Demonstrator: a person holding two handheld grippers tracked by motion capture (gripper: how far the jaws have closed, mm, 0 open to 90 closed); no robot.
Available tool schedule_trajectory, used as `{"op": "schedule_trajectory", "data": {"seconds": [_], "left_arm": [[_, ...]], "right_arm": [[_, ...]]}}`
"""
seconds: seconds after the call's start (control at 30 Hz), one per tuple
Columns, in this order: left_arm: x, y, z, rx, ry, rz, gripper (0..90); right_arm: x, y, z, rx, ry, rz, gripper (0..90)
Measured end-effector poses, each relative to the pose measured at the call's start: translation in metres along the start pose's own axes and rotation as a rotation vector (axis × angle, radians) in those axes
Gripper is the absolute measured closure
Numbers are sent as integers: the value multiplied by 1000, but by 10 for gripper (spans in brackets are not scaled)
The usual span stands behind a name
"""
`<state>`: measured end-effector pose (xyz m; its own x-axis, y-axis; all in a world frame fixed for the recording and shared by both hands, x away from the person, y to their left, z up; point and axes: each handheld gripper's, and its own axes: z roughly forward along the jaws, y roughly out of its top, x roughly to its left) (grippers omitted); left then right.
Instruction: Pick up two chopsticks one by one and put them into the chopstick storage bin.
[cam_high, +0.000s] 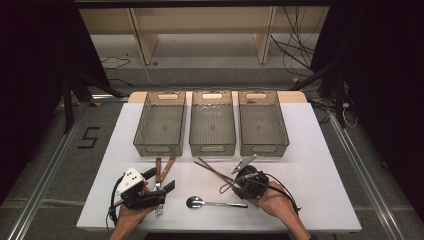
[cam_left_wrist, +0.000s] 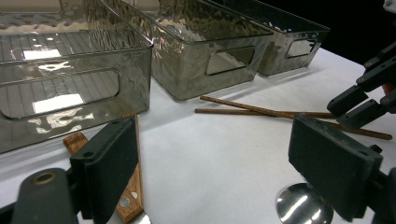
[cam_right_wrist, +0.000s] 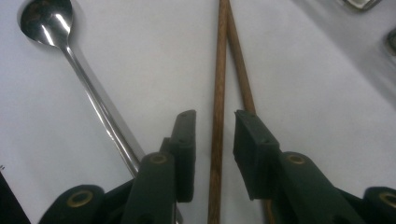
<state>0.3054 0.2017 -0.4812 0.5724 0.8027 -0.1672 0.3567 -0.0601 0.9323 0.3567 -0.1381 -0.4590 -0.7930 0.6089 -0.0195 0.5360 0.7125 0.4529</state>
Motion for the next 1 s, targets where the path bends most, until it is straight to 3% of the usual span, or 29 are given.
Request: {"op": "schedule_trajectory", "data": {"seconds": [0.63, 0.87, 1.0], "left_arm": [[-1, 0, 0, 1, -1, 0, 155], [-1, 0, 1, 0, 0, -1, 155], [0, 0, 0, 1, 0, -1, 155]], "right_arm": [[2, 13, 13, 149, -8, -29, 838], [1, 13, 13, 146, -4, -20, 849], [1, 14, 7, 107, 12, -18, 850]]}}
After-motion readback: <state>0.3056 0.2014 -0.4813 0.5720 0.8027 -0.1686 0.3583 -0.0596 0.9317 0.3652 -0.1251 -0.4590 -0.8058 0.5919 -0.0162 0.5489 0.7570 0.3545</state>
